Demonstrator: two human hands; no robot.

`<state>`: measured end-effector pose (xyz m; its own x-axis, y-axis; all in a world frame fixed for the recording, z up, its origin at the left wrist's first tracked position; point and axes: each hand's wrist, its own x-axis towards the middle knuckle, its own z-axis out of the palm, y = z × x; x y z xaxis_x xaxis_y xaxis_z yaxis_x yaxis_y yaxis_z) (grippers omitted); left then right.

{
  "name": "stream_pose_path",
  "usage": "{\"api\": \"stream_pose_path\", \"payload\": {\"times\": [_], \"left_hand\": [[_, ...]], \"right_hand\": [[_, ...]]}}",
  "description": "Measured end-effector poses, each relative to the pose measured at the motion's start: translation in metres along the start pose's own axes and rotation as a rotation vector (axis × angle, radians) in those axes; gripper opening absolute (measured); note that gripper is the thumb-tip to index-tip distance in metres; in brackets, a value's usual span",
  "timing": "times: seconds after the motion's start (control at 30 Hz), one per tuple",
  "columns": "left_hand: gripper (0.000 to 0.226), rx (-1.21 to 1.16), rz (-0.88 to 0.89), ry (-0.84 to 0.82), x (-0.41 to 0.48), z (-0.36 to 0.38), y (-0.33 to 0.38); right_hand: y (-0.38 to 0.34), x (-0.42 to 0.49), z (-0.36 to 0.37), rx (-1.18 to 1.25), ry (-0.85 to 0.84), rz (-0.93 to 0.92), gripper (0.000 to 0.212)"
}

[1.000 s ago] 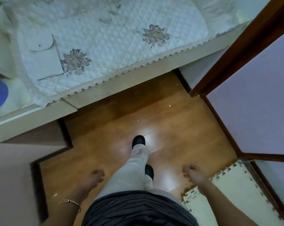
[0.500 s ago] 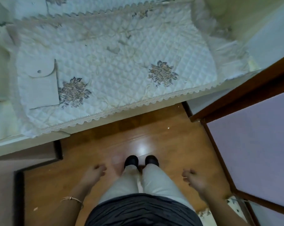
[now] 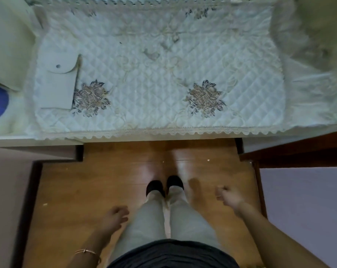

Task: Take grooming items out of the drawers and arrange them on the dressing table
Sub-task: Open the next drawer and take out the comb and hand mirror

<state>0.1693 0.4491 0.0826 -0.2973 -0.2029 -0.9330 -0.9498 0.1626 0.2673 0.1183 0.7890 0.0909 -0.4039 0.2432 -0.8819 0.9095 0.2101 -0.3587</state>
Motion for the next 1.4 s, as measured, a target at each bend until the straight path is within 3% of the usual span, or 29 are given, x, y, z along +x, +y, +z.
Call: {"api": "stream_pose_path", "payload": {"times": [0.37, 0.5, 0.6, 0.8, 0.93, 1.03, 1.13, 1.23, 1.33, 1.4], "left_hand": [[0.022, -0.228, 0.151, -0.027, 0.075, 0.028, 0.097], [0.037, -0.491, 0.175, -0.046, 0.112, 0.028, 0.136], [0.024, -0.701, 0.159, -0.076, 0.13, 0.022, 0.154], [0.027, -0.835, 0.147, -0.133, 0.127, 0.015, 0.164], [0.028, -0.848, 0.137, -0.087, 0.11, 0.016, 0.152], [0.021, -0.724, 0.152, -0.05, 0.088, 0.02, 0.13], [0.019, -0.394, 0.286, 0.112, 0.052, 0.019, 0.102], [0.012, -0.107, 0.635, 0.361, 0.0, 0.004, 0.083], [0.024, 0.189, 0.955, 0.518, -0.026, -0.02, 0.091], [0.033, 0.449, 1.039, 0.537, -0.016, -0.035, 0.108]], "right_hand": [[-0.086, 0.06, 0.038, 0.174, -0.07, -0.017, 0.029], [-0.108, 0.09, 0.057, 0.4, -0.081, 0.014, 0.036], [-0.116, 0.103, 0.064, 0.662, -0.126, 0.04, 0.032], [-0.12, 0.096, 0.064, 0.77, -0.115, 0.061, 0.031], [-0.108, 0.083, 0.065, 0.792, -0.125, 0.079, 0.034], [-0.087, 0.066, 0.064, 0.73, -0.12, 0.068, 0.029], [-0.06, 0.038, 0.066, 0.28, -0.02, -0.007, 0.014], [-0.046, -0.001, 0.064, -0.155, 0.076, -0.343, 0.011], [-0.061, -0.039, 0.058, -0.325, 0.207, -0.745, 0.013], [-0.082, -0.041, 0.055, -0.444, 0.34, -0.919, 0.02]]}}
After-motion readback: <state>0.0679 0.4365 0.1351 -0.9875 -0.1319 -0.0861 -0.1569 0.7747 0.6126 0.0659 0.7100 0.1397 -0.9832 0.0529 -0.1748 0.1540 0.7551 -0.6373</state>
